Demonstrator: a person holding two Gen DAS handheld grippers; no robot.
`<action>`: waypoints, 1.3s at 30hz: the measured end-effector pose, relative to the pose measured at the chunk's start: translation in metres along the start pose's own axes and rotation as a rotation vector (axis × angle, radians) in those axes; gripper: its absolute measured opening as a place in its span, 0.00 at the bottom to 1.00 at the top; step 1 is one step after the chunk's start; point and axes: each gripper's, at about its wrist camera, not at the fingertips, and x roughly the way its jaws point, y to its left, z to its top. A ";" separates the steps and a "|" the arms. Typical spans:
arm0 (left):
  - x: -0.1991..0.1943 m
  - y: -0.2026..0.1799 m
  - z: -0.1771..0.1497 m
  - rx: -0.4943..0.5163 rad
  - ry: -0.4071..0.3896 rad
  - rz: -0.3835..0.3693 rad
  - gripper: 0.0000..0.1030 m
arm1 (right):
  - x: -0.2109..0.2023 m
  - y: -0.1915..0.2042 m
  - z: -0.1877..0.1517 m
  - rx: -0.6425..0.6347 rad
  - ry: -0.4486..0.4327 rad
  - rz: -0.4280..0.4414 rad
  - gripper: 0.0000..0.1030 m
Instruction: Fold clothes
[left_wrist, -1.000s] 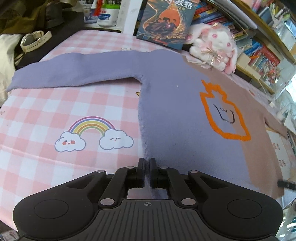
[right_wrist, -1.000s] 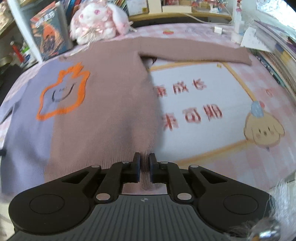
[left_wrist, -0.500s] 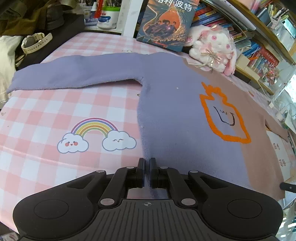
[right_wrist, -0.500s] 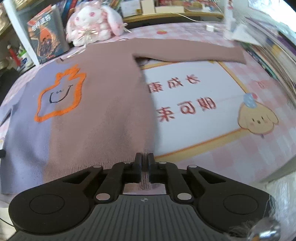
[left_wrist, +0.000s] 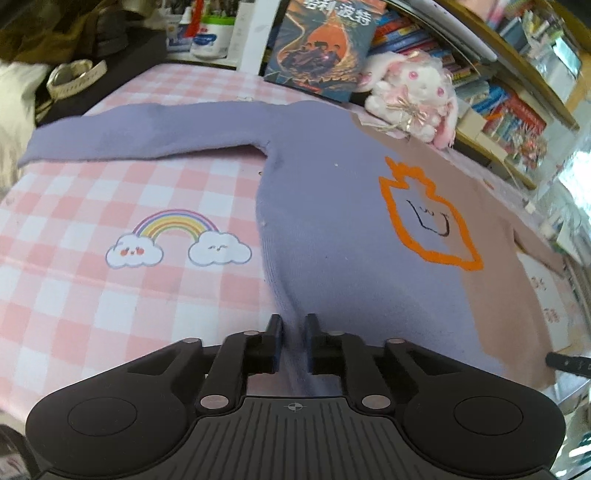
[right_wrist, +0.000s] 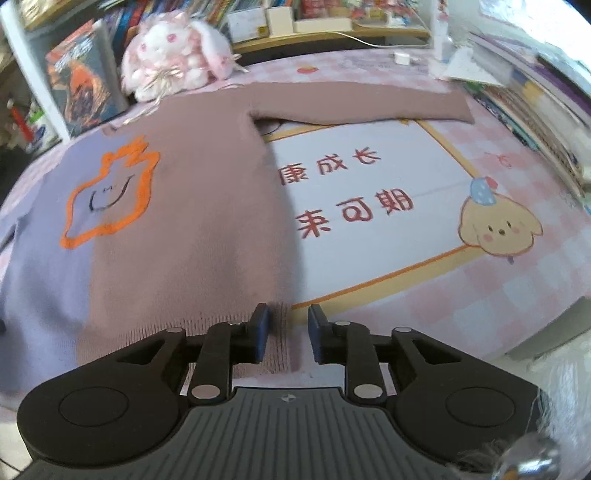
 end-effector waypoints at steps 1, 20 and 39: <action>0.002 0.000 0.003 0.008 0.001 0.000 0.05 | -0.001 0.002 -0.002 -0.003 -0.002 -0.002 0.06; -0.008 0.010 -0.005 0.049 0.019 -0.020 0.08 | -0.008 0.014 -0.015 0.017 -0.045 -0.056 0.05; -0.062 -0.061 -0.034 0.068 -0.142 0.140 0.70 | -0.055 0.051 -0.018 -0.163 -0.185 -0.023 0.83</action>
